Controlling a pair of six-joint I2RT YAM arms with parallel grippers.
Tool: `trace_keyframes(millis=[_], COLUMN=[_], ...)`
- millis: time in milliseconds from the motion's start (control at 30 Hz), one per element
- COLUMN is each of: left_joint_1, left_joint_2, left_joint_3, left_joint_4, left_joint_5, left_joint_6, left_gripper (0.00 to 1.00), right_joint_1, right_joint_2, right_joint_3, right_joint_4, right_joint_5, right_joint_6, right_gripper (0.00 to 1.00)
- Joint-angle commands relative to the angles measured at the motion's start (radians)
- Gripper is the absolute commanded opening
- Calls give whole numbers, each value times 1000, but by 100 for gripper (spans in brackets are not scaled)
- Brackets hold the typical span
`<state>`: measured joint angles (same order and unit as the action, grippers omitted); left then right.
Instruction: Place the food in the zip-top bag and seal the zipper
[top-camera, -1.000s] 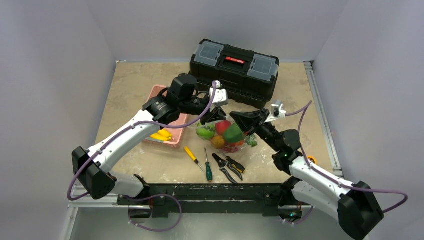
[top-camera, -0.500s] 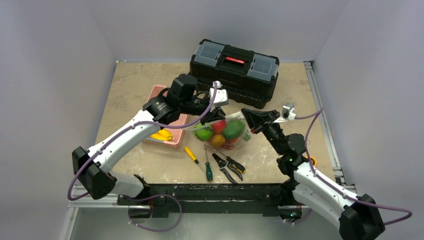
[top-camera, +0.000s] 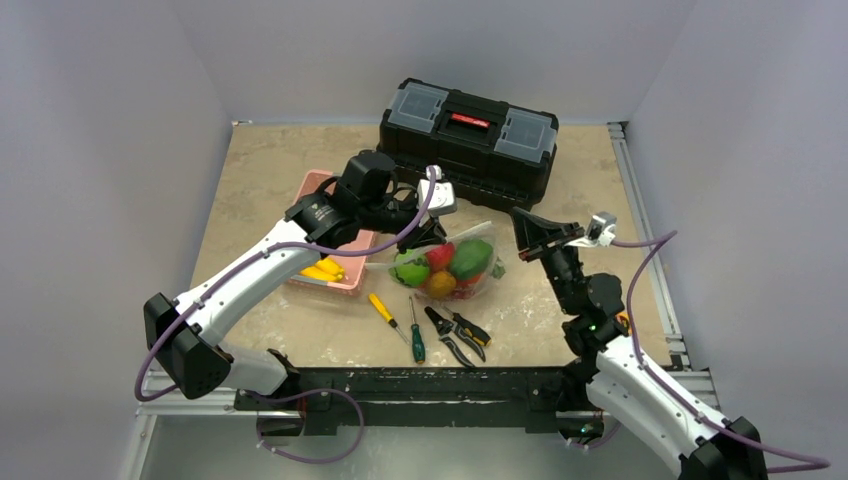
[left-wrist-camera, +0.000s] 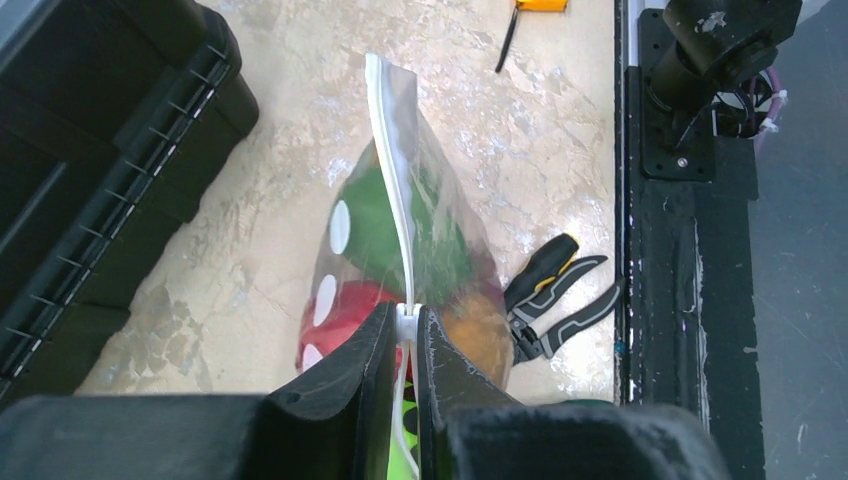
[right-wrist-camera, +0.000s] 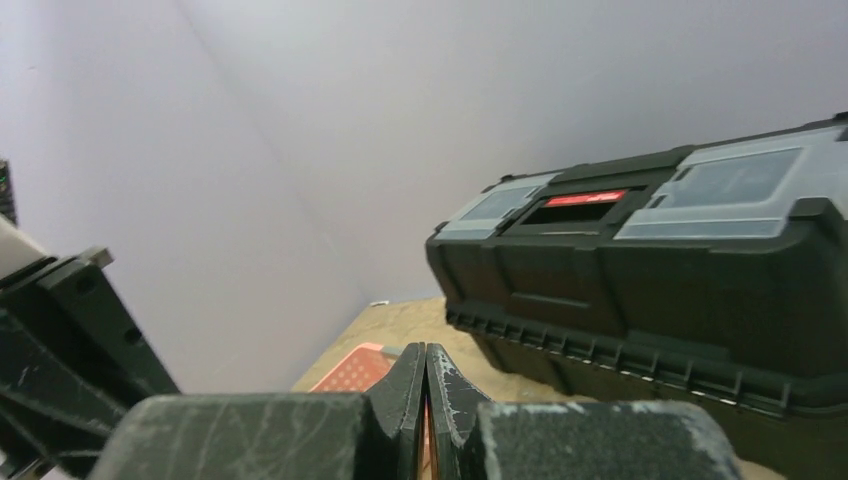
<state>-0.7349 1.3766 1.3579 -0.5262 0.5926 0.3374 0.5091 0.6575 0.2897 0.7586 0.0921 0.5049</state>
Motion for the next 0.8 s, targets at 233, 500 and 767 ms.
trace_keyframes(millis=[233,500,767], left_joint_1=[5,4,3], left_joint_2=[-13,-26,-26], left_joint_3=[30,30,31], left_joint_4=[8,6,-1], left_joint_5=[18,25,29], left_joint_6=[9,8,17], left_gripper=[0,0,0], right_joint_1=[-6,-46,-53], right_joint_2=[57,101,400], right_joint_3=[151,271,718], right_joint_4=[-169,-179,-755], right_joint_5=[-186,-511,-849], right_joint_6=[-125,-57,-251], right_gripper=[8,66,82])
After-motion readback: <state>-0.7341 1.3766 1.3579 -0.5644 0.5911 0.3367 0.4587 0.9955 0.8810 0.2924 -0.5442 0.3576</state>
